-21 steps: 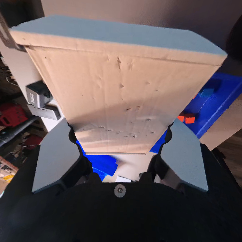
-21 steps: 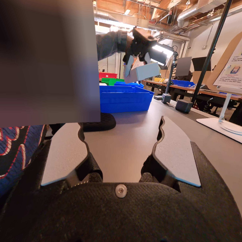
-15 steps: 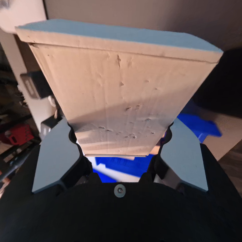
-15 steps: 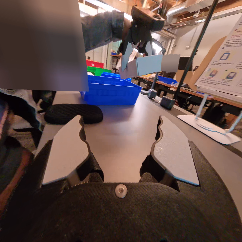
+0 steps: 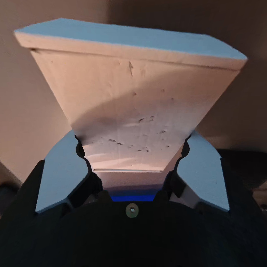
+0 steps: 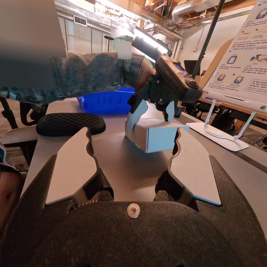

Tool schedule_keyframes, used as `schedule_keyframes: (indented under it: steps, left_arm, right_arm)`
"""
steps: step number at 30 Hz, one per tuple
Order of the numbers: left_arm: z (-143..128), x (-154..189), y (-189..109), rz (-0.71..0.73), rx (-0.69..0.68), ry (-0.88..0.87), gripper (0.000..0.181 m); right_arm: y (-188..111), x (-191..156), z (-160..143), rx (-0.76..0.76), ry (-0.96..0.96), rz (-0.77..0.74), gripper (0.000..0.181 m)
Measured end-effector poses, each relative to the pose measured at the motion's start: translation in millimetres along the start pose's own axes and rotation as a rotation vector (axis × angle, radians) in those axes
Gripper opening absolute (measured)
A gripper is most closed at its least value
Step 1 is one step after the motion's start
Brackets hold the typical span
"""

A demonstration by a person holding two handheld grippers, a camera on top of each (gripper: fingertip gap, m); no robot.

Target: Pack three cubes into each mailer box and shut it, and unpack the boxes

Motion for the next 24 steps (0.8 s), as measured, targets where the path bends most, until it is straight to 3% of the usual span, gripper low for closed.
schedule_keyframes:
  steps: [6, 10, 14, 17, 19, 21, 24]
  left_arm:
    - [21.2, 3.0, 18.9, -0.003, 0.099, 0.038, 0.132]
    - [27.7, 6.7, 6.3, 0.064, 0.334, 0.061, 0.131]
    - [20.7, 26.5, -30.6, 0.312, 0.733, 0.043, 0.131]
    - [-3.5, 41.6, -45.4, 0.605, 0.943, -0.145, 0.131]
    - [-21.8, 55.4, -44.5, 0.758, 1.026, -0.254, 0.130]
    - [-33.5, 68.7, -38.1, 0.845, 1.105, -0.317, 0.127]
    - [-48.2, 73.6, -26.3, 0.924, 1.083, -0.412, 0.118]
  right_arm:
    - [0.7, 2.0, -1.6, -0.004, 0.011, -0.011, 0.109]
    - [0.8, 3.5, -2.5, -0.005, 0.020, -0.019, 0.109]
    - [1.6, 8.0, -3.2, -0.005, 0.044, -0.051, 0.106]
    - [6.9, 15.8, -5.5, -0.056, 0.093, -0.105, 0.100]
    - [15.2, 23.5, -10.5, -0.147, 0.153, -0.145, 0.089]
    - [26.3, 30.7, -18.9, -0.276, 0.209, -0.170, 0.088]
    - [40.1, 41.3, -34.4, -0.467, 0.273, -0.184, 0.087]
Point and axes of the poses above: each gripper's, where its closed fingertips meet, y out along the fingers, z out of its top, x = y × z across the jaws, the point moved 6 cm from there along -y, back along the fingers, and after that the axes turned 13 degrees about y, right-handed, at the moved point
